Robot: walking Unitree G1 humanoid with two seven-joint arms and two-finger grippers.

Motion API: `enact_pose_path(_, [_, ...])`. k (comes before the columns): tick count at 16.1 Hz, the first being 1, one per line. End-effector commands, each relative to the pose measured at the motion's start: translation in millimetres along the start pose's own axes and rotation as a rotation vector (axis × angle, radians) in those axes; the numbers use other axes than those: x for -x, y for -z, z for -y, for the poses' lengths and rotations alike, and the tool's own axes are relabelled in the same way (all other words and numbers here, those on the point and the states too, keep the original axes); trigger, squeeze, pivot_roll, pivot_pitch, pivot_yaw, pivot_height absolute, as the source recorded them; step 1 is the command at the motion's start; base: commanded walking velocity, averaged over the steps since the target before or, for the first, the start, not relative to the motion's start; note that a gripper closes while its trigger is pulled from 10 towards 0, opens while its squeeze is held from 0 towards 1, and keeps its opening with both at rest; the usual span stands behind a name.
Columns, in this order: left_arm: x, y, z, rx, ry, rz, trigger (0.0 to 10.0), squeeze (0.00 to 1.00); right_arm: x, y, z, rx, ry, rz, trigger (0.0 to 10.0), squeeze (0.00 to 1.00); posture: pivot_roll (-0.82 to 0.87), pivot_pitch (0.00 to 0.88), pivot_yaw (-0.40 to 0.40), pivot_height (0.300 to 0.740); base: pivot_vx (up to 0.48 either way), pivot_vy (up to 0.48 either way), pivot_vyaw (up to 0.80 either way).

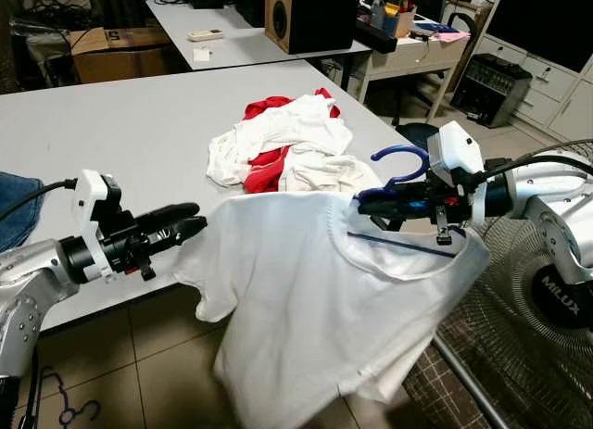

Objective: Hang hanger

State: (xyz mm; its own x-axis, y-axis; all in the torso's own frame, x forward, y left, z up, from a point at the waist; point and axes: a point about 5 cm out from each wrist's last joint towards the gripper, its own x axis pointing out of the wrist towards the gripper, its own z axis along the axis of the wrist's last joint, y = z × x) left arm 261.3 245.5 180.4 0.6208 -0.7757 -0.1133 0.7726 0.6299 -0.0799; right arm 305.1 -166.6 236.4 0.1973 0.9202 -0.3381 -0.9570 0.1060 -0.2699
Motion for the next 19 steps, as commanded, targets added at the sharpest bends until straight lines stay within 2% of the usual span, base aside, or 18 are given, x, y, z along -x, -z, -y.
enact_pose_path(1, [-5.8, 0, 1.0, 0.004, 0.022, -0.008, 10.0, 1.00, 6.5, -9, 2.1, 0.026, 0.012, 0.022, 0.0, 0.00, 0.02, 0.000, -0.055, 0.740, 0.000, 0.000, 0.00])
enact_pose_path(4, [-17.2, 10, 14.3, 0.093, 0.141, -0.032, 10.0, 1.00, 4.7, -10, 0.2, 0.029, -0.004, 0.026, 0.0, 0.00, 0.01, 0.000, -0.053, 0.740, 0.000, 0.000, 0.00])
enact_pose_path(5, [-19.2, 9, 19.3, 0.131, 0.179, -0.010, 10.0, 0.56, 5.1, -11, 0.4, 0.029, -0.002, 0.026, 0.0, 0.00, 0.01, 0.000, -0.052, 0.740, 0.000, 0.000, 0.00])
enact_pose_path(6, [-20.0, 10, 20.9, 0.136, 0.186, -0.015, 9.2, 0.00, 5.7, -11, 0.6, 0.030, -0.001, 0.027, 0.0, 0.00, 0.01, 0.000, -0.052, 0.740, 0.000, 0.000, 0.00])
enact_pose_path(7, [-20.3, 14, 19.6, 0.126, 0.172, -0.033, 0.0, 0.00, 6.3, -12, 0.9, 0.030, 0.001, 0.028, 0.0, 0.00, 0.01, 0.000, -0.053, 0.740, 0.000, 0.000, 0.00])
enact_pose_path(19, [-19.8, 14, 11.5, 0.129, 0.100, 0.016, 0.0, 0.00, 9.9, -15, 1.9, 0.034, -0.013, 0.025, 0.0, 0.00, 0.00, 0.000, -0.061, 0.740, 0.000, 0.000, 0.00])
